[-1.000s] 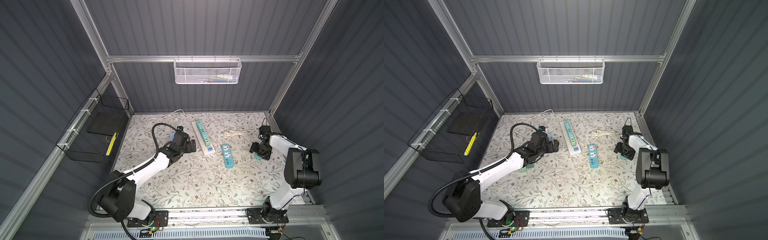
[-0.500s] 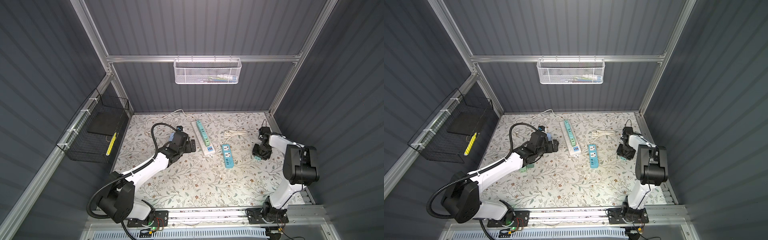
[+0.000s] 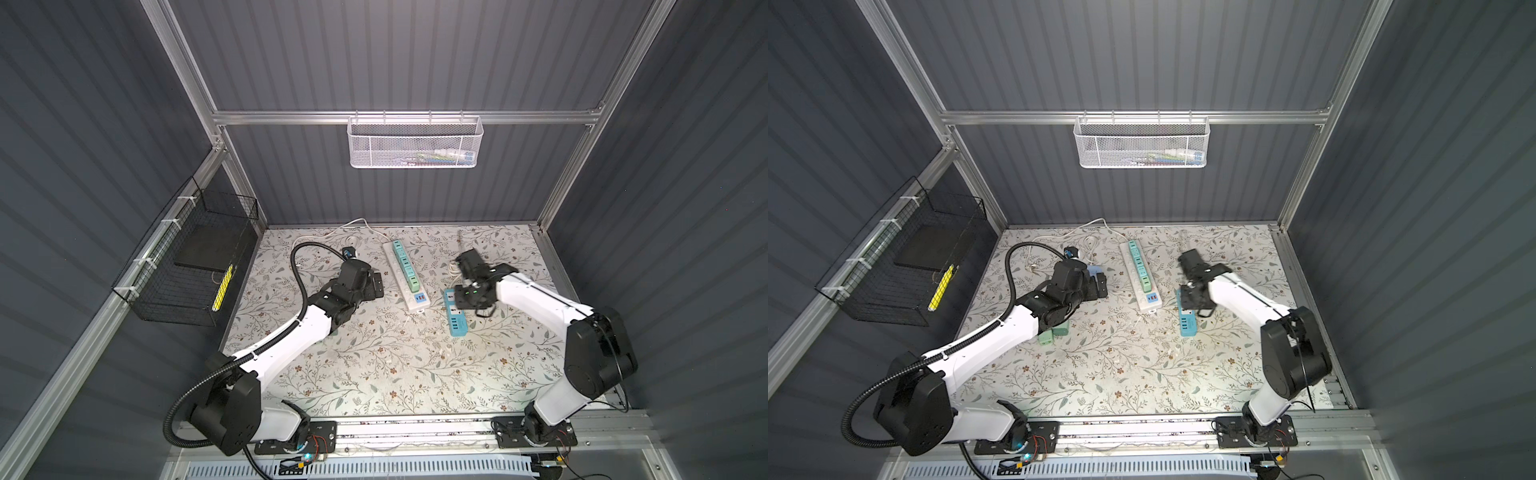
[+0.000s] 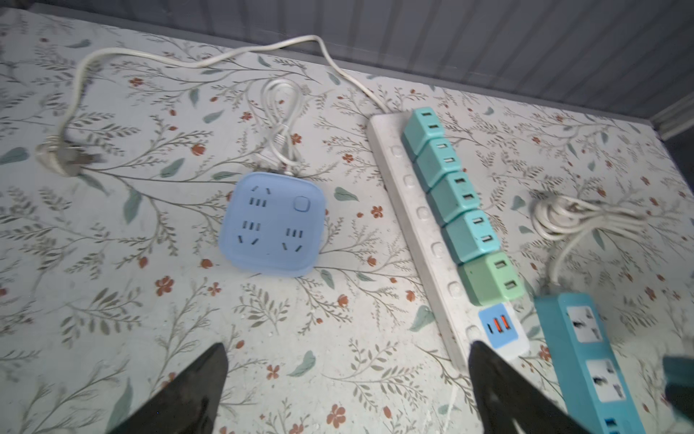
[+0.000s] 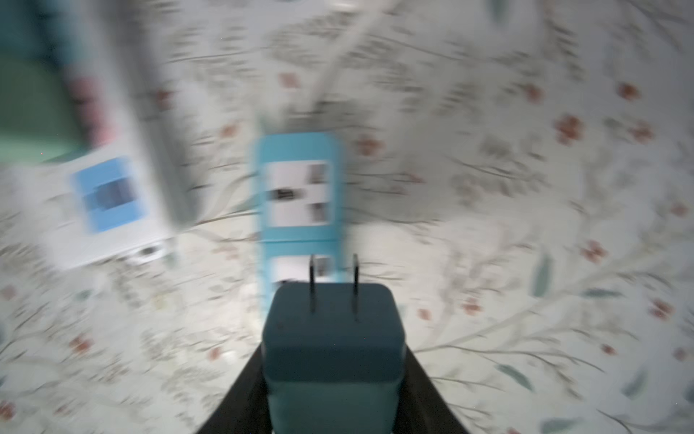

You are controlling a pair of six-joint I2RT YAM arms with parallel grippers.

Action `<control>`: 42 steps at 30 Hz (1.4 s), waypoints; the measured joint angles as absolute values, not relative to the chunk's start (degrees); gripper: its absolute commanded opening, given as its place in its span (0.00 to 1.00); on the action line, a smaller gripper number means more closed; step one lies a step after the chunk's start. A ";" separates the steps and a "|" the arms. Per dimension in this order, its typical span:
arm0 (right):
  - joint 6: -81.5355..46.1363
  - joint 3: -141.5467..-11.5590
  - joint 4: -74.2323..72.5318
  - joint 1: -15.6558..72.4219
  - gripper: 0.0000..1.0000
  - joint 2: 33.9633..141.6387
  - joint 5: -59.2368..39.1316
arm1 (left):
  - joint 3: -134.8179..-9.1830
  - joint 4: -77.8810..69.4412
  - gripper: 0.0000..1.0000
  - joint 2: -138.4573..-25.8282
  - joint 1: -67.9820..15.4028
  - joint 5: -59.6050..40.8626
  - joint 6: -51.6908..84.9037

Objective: Insert the plug
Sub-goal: 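Lift and carry the teal adapter with the right gripper toward the left gripper, then release the teal adapter onto the table and withdraw the right gripper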

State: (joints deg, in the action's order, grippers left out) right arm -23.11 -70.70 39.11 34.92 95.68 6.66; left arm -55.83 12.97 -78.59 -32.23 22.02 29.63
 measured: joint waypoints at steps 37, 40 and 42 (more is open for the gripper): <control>-14.57 -68.73 38.35 50.00 0.64 106.13 1.80 | -53.84 17.96 1.00 -75.77 -26.50 20.45 36.47; -15.07 -68.64 37.39 46.33 0.64 104.77 1.83 | -53.93 17.91 1.00 -76.34 -26.50 19.75 36.45; -15.49 -68.97 37.01 44.01 0.65 104.25 2.24 | -54.08 17.78 1.00 -77.01 -26.50 18.92 36.05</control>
